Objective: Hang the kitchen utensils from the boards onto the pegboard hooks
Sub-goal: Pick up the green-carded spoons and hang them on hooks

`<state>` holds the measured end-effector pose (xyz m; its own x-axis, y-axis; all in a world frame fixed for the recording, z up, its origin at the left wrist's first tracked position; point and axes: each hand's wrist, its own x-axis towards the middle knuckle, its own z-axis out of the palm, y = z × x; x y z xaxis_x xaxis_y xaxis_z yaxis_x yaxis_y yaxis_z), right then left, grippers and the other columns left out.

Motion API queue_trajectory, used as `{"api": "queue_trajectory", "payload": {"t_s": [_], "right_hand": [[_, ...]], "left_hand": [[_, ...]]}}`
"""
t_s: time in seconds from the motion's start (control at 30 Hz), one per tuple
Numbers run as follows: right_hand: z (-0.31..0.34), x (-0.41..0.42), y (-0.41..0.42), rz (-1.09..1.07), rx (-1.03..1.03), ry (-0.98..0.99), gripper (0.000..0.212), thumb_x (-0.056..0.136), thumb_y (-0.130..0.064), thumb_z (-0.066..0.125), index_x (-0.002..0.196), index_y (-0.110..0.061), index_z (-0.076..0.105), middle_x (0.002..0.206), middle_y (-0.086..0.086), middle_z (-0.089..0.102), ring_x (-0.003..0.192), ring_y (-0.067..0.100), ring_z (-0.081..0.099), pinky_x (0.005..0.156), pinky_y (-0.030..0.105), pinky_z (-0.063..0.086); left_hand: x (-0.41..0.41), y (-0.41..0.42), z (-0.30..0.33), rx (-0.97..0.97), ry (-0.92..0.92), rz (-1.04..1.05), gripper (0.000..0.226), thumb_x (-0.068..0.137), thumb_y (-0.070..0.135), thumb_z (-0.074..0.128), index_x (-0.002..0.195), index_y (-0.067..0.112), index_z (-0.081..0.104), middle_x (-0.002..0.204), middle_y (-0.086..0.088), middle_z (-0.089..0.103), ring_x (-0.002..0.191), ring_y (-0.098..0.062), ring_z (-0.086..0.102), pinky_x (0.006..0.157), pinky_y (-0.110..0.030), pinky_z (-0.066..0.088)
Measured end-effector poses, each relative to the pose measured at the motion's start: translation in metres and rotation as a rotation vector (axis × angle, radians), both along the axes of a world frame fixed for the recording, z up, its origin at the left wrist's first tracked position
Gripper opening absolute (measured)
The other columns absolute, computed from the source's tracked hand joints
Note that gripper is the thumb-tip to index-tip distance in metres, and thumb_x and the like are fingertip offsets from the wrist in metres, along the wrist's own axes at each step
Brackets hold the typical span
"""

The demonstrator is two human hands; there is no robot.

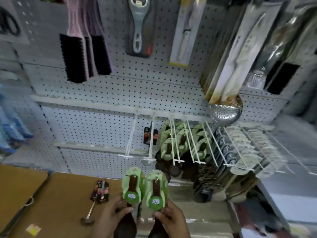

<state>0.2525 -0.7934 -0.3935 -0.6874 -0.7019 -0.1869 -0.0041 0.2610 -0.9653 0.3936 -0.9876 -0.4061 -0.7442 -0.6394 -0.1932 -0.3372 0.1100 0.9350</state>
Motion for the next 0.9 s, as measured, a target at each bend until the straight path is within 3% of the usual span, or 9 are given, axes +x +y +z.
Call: {"api": "queue_trajectory", "payload": {"t_s": [0.1, 0.17, 0.23, 0.33, 0.47, 0.6, 0.73, 0.9], "right_hand": [[0.002, -0.019, 0.023, -0.077, -0.024, -0.013, 0.038, 0.066, -0.026, 0.079, 0.104, -0.026, 0.072, 0.082, 0.014, 0.076, 0.079, 0.018, 0.07, 0.083, 0.04, 0.054], [0.004, -0.028, 0.034, -0.083, -0.057, -0.037, 0.034, 0.073, -0.011, 0.077, 0.106, -0.012, 0.069, 0.083, 0.016, 0.075, 0.079, 0.02, 0.071, 0.085, 0.042, 0.054], [0.004, -0.034, 0.043, -0.11, -0.104, -0.091, 0.029, 0.078, 0.005, 0.072, 0.105, -0.002, 0.065, 0.082, 0.021, 0.074, 0.078, 0.024, 0.07, 0.085, 0.042, 0.053], [0.004, -0.043, 0.053, -0.127, -0.152, -0.1, 0.029, 0.079, 0.005, 0.07, 0.106, -0.002, 0.064, 0.081, 0.023, 0.073, 0.078, 0.027, 0.07, 0.083, 0.04, 0.054], [0.003, -0.054, 0.063, -0.114, -0.213, -0.107, 0.027, 0.085, 0.015, 0.061, 0.11, 0.003, 0.061, 0.079, 0.026, 0.071, 0.076, 0.026, 0.066, 0.078, 0.032, 0.054], [0.007, -0.063, 0.066, -0.123, -0.292, -0.128, 0.024, 0.085, 0.008, 0.064, 0.108, 0.005, 0.059, 0.077, 0.023, 0.07, 0.074, 0.026, 0.064, 0.075, 0.032, 0.052], [0.008, -0.072, 0.069, -0.138, -0.318, -0.174, 0.035, 0.077, -0.007, 0.069, 0.106, 0.009, 0.057, 0.077, 0.026, 0.068, 0.073, 0.029, 0.063, 0.072, 0.033, 0.053], [0.002, -0.079, 0.07, -0.117, -0.299, -0.137, 0.017, 0.086, 0.01, 0.063, 0.102, 0.008, 0.057, 0.076, 0.025, 0.069, 0.07, 0.029, 0.065, 0.07, 0.034, 0.054]], "left_hand": [[-0.019, 0.023, 0.012, -0.012, -0.021, -0.06, 0.042, 0.073, 0.01, 0.086, 0.097, 0.039, 0.069, 0.083, 0.009, 0.078, 0.088, -0.007, 0.073, 0.08, -0.014, 0.052], [-0.028, 0.035, 0.017, -0.013, -0.029, -0.088, 0.034, 0.068, 0.025, 0.09, 0.096, 0.032, 0.072, 0.084, 0.008, 0.079, 0.086, -0.005, 0.073, 0.086, -0.019, 0.054], [-0.034, 0.046, 0.02, -0.045, -0.03, -0.133, 0.041, 0.067, 0.032, 0.09, 0.104, 0.032, 0.072, 0.089, 0.006, 0.079, 0.088, -0.006, 0.073, 0.092, -0.028, 0.055], [-0.042, 0.059, 0.023, -0.057, -0.051, -0.202, 0.046, 0.075, 0.023, 0.085, 0.116, 0.034, 0.066, 0.096, 0.007, 0.078, 0.095, -0.009, 0.072, 0.096, -0.03, 0.052], [-0.052, 0.073, 0.023, -0.05, -0.049, -0.179, 0.045, 0.073, 0.018, 0.086, 0.109, 0.037, 0.067, 0.092, 0.005, 0.078, 0.091, -0.013, 0.072, 0.09, -0.026, 0.053], [-0.058, 0.081, 0.026, -0.053, -0.054, -0.218, 0.04, 0.077, 0.018, 0.084, 0.11, 0.031, 0.067, 0.091, 0.006, 0.078, 0.087, -0.009, 0.072, 0.089, -0.028, 0.053], [-0.063, 0.091, 0.029, -0.069, -0.055, -0.226, 0.032, 0.081, 0.015, 0.08, 0.107, 0.029, 0.067, 0.089, 0.01, 0.077, 0.087, -0.006, 0.072, 0.088, -0.026, 0.053], [-0.066, 0.094, 0.022, -0.063, -0.055, -0.238, 0.036, 0.079, 0.02, 0.082, 0.107, 0.039, 0.068, 0.09, 0.005, 0.077, 0.088, -0.014, 0.072, 0.09, -0.032, 0.055]]}}
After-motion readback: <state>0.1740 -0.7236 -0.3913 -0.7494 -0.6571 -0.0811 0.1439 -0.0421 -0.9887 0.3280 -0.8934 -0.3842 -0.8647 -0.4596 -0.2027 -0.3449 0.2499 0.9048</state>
